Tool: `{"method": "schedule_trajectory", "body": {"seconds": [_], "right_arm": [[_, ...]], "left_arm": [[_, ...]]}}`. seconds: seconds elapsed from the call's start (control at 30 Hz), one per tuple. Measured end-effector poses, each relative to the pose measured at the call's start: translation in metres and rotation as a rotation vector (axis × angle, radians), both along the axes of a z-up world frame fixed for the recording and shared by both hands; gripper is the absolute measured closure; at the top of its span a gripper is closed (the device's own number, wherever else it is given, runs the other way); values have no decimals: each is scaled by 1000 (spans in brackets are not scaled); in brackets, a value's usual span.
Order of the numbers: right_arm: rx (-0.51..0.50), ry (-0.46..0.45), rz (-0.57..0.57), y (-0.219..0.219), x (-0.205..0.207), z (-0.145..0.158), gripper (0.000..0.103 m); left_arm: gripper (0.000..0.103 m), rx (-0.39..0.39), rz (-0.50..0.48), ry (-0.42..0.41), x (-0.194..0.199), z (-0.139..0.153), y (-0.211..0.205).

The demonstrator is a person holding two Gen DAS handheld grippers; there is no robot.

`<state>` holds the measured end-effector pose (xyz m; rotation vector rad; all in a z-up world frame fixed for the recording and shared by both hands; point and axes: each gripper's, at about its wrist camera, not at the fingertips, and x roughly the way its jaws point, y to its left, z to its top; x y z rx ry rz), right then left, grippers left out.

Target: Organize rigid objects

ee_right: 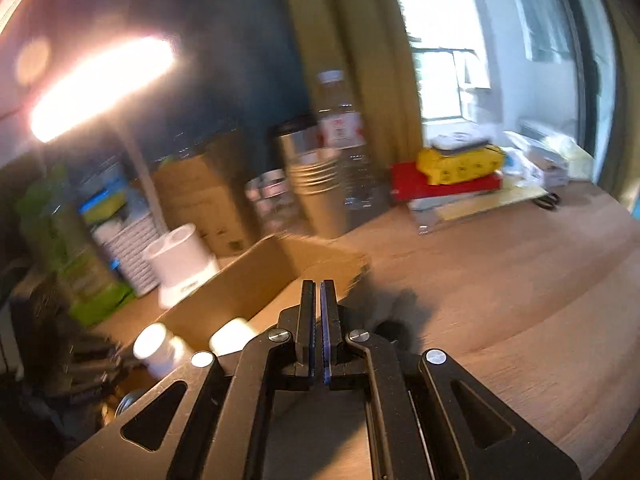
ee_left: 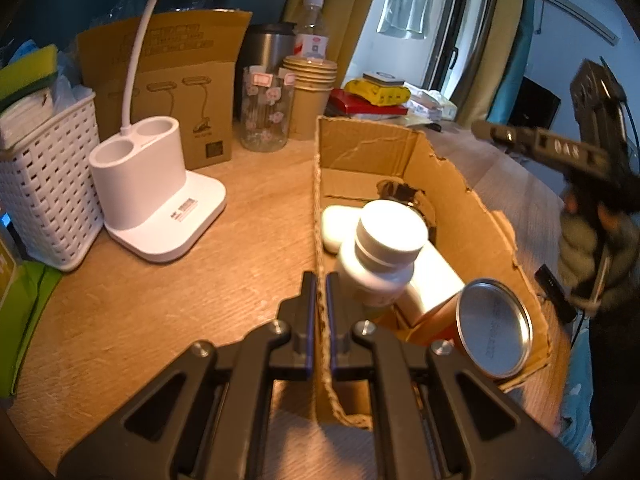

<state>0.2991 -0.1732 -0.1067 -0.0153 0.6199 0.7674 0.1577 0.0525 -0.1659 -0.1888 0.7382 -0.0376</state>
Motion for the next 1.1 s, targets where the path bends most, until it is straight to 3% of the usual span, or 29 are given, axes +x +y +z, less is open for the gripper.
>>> {"method": "schedule_trajectory", "body": {"seconds": [0.07, 0.33, 0.47, 0.5, 0.73, 1.1], "right_arm": [[13, -6, -5, -2, 4, 5, 101], [-132, -9, -199, -13, 0, 5, 96], [-156, -5, -255, -29, -15, 13, 69], [-169, -11, -268, -33, -21, 16, 67], [-241, -23, -320, -55, -52, 22, 66], [-287, 15, -365, -83, -89, 5, 66]], "left_arm": [[98, -2, 2, 0, 0, 0, -1], [98, -1, 0, 1, 1, -1, 0], [98, 4, 1, -1, 1, -1, 1], [98, 8, 2, -1, 0, 0, 0], [98, 19, 5, -3, -1, 1, -1], [98, 27, 7, -5, -2, 1, -1]]}}
